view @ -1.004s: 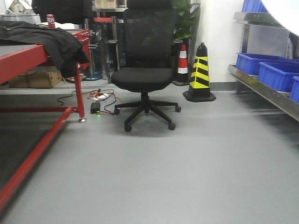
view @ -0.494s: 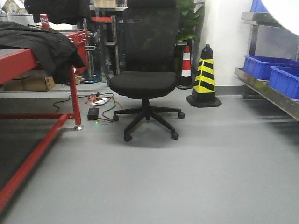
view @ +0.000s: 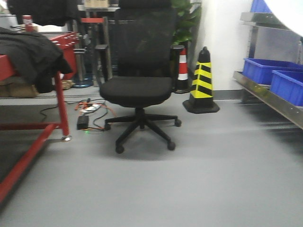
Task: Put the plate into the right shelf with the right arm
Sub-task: 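Drive the base toward the metal shelf with blue bins, then approach the shelf and bring the held plate to a blue bin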
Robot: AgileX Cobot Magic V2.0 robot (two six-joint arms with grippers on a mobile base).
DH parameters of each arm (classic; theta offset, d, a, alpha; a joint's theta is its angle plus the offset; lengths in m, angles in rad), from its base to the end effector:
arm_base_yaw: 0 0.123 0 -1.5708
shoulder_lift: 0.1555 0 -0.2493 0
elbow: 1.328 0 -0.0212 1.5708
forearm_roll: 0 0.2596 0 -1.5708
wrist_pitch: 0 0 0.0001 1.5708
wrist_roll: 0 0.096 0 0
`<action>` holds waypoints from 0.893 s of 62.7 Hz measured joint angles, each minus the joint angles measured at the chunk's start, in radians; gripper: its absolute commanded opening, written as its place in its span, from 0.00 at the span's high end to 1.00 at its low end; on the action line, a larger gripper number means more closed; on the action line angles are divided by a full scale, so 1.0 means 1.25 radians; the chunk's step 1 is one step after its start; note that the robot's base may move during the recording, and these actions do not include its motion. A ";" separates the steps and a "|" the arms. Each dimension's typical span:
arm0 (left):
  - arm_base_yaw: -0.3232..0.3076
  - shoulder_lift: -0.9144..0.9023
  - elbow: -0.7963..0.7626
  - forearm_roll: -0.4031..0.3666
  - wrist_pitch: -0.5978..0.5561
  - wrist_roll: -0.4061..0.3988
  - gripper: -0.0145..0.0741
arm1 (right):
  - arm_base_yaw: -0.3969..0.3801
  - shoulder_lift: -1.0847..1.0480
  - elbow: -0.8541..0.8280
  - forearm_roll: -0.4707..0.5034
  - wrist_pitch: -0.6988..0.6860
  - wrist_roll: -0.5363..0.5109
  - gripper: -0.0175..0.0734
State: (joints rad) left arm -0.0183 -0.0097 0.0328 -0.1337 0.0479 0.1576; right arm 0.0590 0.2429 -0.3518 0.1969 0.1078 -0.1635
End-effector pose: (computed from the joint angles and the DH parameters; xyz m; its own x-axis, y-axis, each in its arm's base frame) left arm 0.1070 -0.0026 0.1985 0.0173 0.0237 -0.9996 0.0243 0.9994 0.0241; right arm 0.1160 0.0089 0.2997 0.0876 0.0375 -0.9955 -0.0827 0.9961 0.0302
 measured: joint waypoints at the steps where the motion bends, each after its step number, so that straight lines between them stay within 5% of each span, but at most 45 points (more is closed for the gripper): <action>1: 0.000 0.000 0.000 0.000 0.000 0.000 0.98 | 0.000 0.000 0.000 0.000 0.000 0.000 0.75; 56: 0.000 0.000 0.000 0.000 0.000 0.000 0.98 | 0.000 0.000 0.000 0.000 0.000 0.000 0.75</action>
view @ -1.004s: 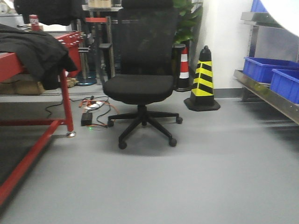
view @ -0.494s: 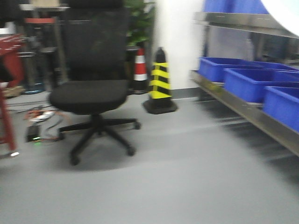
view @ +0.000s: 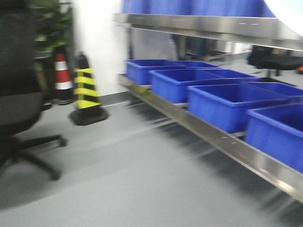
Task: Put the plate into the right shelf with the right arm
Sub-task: 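Approach the shelf and bring the held plate to a blue bin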
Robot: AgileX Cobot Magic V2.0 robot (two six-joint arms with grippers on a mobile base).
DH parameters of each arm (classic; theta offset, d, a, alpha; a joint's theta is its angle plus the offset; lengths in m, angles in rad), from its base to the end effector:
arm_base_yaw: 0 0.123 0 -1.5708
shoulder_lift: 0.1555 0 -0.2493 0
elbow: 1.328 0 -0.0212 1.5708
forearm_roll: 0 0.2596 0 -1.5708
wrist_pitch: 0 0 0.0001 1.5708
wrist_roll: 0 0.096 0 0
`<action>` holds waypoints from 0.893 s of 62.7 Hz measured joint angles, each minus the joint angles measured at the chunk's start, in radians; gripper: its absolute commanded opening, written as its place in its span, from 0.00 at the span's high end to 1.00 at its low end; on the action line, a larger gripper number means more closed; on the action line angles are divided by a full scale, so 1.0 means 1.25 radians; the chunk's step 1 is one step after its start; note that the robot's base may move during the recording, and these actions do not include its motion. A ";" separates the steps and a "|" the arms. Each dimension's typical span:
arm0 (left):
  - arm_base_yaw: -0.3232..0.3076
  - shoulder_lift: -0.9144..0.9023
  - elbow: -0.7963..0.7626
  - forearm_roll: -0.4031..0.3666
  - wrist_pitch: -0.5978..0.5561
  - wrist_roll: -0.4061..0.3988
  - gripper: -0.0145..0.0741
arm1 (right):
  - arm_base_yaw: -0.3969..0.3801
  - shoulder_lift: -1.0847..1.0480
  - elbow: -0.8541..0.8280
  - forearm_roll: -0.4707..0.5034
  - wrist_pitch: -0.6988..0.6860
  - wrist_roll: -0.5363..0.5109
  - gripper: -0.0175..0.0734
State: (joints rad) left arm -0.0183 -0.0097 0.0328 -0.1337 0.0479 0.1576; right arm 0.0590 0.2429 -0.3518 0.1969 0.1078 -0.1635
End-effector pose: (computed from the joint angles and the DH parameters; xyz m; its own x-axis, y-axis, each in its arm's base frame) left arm 0.1070 -0.0026 0.1985 0.0173 0.0237 -0.9996 0.0243 0.9994 0.0241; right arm 0.1160 0.0089 0.2997 0.0876 0.0375 -0.9955 -0.0827 0.9961 0.0302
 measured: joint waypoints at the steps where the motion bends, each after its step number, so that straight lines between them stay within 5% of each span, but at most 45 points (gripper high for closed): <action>1: 0.000 0.000 0.000 0.000 0.000 0.000 0.98 | 0.000 0.000 0.000 0.000 0.000 0.000 0.75; 56: 0.000 0.000 0.000 0.000 0.000 0.000 0.98 | 0.000 0.000 0.000 0.000 0.000 0.000 0.75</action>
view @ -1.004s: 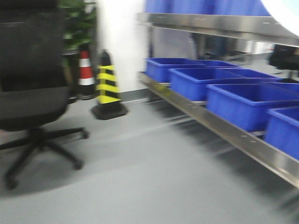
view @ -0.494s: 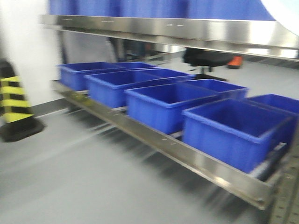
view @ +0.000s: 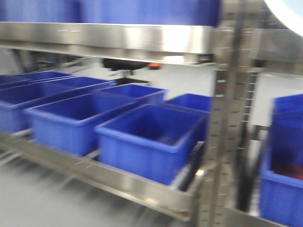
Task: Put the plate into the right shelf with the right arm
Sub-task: 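Approach the shelf and bring the held plate to a blue bin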
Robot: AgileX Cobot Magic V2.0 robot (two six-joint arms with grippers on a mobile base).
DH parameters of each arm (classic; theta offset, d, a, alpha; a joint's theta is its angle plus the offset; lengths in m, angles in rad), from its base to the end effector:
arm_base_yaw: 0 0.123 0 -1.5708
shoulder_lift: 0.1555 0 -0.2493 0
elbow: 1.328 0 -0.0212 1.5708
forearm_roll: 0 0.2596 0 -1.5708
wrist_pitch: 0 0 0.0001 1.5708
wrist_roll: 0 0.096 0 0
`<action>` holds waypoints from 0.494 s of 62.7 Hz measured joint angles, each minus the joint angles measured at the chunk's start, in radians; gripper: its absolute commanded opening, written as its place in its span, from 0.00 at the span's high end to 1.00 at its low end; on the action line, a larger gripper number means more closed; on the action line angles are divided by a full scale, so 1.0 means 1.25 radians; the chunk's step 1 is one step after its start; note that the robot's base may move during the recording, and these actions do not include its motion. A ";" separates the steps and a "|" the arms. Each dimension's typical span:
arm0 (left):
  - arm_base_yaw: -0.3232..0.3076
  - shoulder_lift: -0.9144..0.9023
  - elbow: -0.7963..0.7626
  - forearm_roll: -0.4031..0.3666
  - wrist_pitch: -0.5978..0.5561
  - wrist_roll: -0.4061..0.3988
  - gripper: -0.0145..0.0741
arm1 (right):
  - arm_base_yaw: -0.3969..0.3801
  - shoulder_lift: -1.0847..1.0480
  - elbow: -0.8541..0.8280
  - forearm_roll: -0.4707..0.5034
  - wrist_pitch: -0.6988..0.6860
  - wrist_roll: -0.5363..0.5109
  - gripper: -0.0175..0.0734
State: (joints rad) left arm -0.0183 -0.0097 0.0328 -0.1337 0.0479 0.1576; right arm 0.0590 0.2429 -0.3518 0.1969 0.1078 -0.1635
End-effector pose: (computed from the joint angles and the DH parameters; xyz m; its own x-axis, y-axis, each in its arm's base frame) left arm 0.1070 -0.0026 0.1985 0.0173 0.0237 -0.9996 0.0243 0.9994 0.0241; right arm 0.1160 0.0089 0.2997 0.0876 0.0375 -0.9955 -0.0827 0.9961 0.0302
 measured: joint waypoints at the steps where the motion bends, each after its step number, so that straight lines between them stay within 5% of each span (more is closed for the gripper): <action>1: 0.000 0.000 0.000 0.000 0.000 0.000 0.98 | 0.000 0.000 0.000 0.000 0.000 0.000 0.75; 31: 0.000 0.000 0.000 0.000 0.000 0.000 0.98 | 0.000 0.000 0.000 0.000 0.000 0.000 0.75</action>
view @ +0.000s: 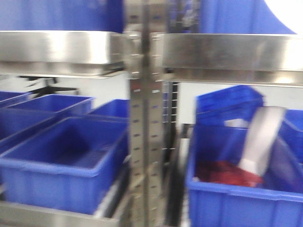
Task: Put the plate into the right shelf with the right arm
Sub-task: 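Approach the shelf and bring the held plate to a blue bin, then lower the held plate into the blue bin with the right gripper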
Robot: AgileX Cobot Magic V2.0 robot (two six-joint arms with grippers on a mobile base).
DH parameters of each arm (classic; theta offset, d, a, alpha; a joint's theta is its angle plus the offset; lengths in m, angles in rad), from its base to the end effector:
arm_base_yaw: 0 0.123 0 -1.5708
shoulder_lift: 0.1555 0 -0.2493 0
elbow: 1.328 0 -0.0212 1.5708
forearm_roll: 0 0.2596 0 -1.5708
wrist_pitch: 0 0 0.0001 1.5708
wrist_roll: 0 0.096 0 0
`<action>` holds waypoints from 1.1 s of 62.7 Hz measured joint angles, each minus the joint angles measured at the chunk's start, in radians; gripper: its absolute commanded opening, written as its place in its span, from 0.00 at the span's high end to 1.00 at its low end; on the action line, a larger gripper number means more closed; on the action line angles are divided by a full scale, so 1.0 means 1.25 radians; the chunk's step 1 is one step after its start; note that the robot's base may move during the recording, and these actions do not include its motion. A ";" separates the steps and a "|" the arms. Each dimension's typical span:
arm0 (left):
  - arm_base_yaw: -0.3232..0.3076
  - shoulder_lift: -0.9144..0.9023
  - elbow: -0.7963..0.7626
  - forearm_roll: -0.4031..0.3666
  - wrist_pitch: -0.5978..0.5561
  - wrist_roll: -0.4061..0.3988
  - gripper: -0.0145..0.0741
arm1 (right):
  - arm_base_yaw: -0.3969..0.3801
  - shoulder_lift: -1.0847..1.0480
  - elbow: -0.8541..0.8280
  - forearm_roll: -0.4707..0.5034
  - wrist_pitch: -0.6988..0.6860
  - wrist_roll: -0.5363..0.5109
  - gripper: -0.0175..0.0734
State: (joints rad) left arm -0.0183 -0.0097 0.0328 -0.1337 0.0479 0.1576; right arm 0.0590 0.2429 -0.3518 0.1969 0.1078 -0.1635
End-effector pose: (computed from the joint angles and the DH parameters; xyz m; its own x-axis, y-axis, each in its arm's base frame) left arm 0.1070 -0.0026 0.1985 0.0173 0.0237 -0.9996 0.0243 0.9994 0.0241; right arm 0.1160 0.0089 0.2997 0.0876 0.0375 -0.9955 -0.0827 0.9961 0.0302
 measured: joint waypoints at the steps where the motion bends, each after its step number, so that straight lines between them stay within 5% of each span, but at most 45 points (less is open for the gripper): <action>1: 0.000 0.000 0.000 0.000 0.000 0.000 0.98 | 0.000 0.000 0.000 0.000 0.000 0.000 0.75; 69: 0.000 0.000 0.000 0.000 0.000 0.000 0.98 | 0.000 0.000 0.000 0.000 0.000 0.000 0.75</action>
State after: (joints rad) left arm -0.0183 -0.0097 0.0328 -0.1337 0.0479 0.1576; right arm 0.0590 0.2429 -0.3518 0.1969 0.1078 -0.1635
